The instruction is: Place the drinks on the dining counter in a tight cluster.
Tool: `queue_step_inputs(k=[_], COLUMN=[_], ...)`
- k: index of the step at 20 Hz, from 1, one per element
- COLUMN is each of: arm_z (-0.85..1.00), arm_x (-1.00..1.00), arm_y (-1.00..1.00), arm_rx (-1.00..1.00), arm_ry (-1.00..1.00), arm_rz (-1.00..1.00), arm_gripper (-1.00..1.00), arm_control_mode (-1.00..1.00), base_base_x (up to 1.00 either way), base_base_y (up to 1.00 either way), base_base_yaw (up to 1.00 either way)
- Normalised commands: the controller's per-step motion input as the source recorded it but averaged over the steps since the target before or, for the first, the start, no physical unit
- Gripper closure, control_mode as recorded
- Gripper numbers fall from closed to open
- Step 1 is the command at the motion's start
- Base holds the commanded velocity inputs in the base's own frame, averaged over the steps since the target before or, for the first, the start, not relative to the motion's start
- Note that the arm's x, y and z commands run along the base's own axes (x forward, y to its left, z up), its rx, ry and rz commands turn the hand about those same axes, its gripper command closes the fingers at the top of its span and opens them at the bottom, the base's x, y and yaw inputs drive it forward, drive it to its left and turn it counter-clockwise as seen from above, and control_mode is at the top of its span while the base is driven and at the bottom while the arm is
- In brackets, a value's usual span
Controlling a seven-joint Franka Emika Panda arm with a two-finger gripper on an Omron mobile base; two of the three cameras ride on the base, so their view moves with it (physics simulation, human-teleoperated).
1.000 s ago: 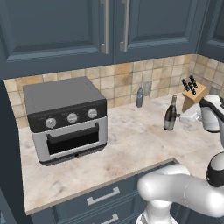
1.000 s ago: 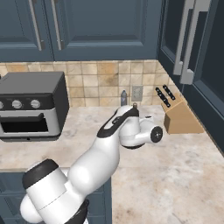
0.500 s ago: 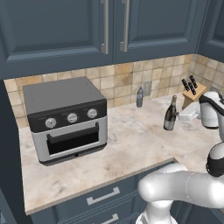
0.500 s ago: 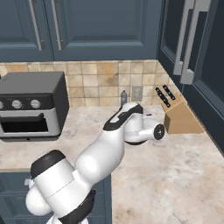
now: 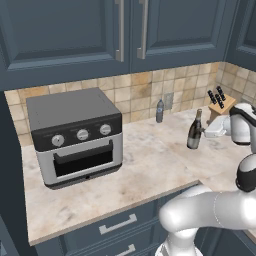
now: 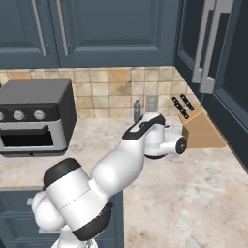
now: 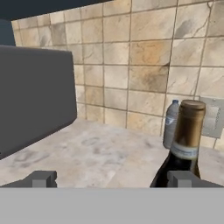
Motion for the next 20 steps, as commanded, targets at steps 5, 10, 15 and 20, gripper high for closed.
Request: queue_step_inputs(k=[5, 10, 15, 20], arm_z=[-0.02, -0.04, -0.03, -0.05], arm_x=[0.11, 0.09, 0.07, 0.09], arm_y=[-0.04, 0.0, 0.0, 0.0], arm_rx=[0.0, 0.0, 0.0, 0.0], arm_ry=[-0.01, 0.0, 0.0, 0.0], arm_rz=[0.01, 0.0, 0.0, 0.0], arm_gripper=[-1.0, -1.0, -1.0, -1.0], arm_control_mode=[-1.0, -1.0, -1.0, -1.0], base_base_x=[0.0, 0.0, 0.0, 0.0], base_base_y=[0.0, 0.0, 0.0, 0.0], base_base_yaw=[0.0, 0.0, 0.0, 0.0])
